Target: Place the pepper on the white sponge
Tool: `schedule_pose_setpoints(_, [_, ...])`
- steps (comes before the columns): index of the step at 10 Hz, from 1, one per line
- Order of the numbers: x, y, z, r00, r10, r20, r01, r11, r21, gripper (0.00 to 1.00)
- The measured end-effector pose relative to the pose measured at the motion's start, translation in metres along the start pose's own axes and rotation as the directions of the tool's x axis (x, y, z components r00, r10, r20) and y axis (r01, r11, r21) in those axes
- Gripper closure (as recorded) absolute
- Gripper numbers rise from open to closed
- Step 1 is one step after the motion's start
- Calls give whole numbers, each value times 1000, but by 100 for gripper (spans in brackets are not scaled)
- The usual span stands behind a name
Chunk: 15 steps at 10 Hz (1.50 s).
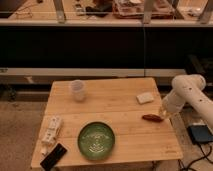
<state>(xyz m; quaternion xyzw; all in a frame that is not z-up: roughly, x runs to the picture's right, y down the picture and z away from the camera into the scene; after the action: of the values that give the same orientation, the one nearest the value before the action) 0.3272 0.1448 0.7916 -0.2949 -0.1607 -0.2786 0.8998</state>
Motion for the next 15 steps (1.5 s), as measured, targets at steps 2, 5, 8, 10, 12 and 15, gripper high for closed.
schedule_pose_setpoints(2, [4,-1,10,1000,26,-5,-26,1000,-3,20])
schedule_pose_setpoints(5, [5,-2,11,1000,25,-9,-25,1000,-2,20])
schedule_pose_setpoints(8, [4,-1,11,999,41,-5,-41,999,-9,20])
schedule_pose_setpoints(10, [2,9,13,990,139,18,-138,989,-58,20])
schedule_pose_setpoints(12, [-5,7,19,958,275,78,-266,958,-108,20])
schedule_pose_setpoints(15, [-9,0,26,902,406,146,-385,911,-149,20])
